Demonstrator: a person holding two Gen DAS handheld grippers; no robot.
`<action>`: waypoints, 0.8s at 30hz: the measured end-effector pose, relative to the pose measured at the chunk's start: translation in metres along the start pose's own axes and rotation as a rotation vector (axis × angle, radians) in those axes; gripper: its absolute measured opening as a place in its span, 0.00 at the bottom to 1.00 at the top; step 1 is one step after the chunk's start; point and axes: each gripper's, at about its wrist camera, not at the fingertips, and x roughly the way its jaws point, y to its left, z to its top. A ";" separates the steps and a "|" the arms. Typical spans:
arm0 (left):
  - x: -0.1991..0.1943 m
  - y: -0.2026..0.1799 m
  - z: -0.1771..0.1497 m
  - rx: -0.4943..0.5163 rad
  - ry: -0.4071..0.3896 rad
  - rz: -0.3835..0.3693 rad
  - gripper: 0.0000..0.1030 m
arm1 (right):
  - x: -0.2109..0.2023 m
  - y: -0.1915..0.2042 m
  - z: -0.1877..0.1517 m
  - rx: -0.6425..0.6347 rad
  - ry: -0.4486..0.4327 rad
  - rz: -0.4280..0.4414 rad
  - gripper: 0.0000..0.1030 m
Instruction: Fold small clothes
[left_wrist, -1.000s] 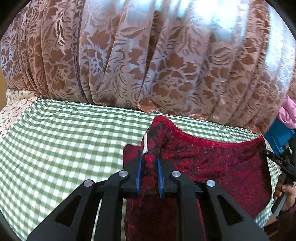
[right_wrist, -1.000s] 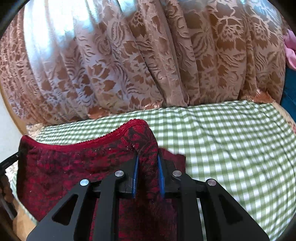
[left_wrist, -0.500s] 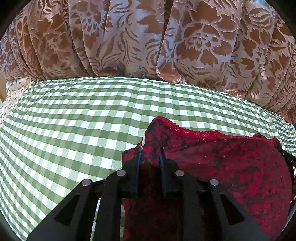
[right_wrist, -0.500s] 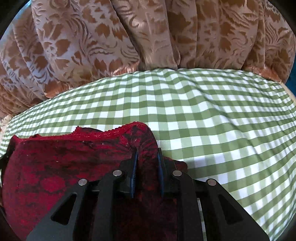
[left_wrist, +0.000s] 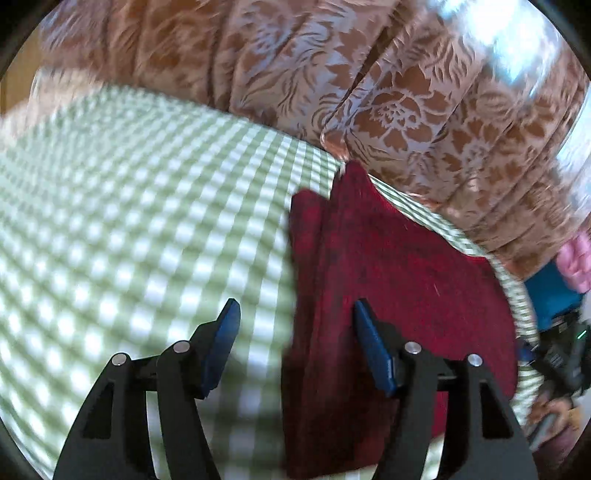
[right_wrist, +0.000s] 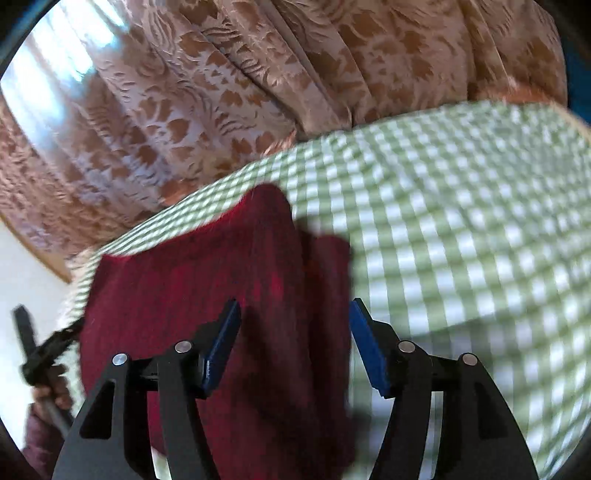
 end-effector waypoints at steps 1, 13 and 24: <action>-0.006 0.007 -0.014 -0.031 0.007 -0.019 0.62 | -0.009 -0.004 -0.018 0.007 0.019 0.025 0.58; 0.000 0.000 -0.060 -0.058 0.062 -0.127 0.30 | -0.022 0.000 -0.098 0.027 0.056 0.063 0.42; -0.008 -0.003 -0.065 -0.037 0.041 -0.063 0.44 | -0.054 0.001 -0.098 -0.027 -0.006 0.024 0.76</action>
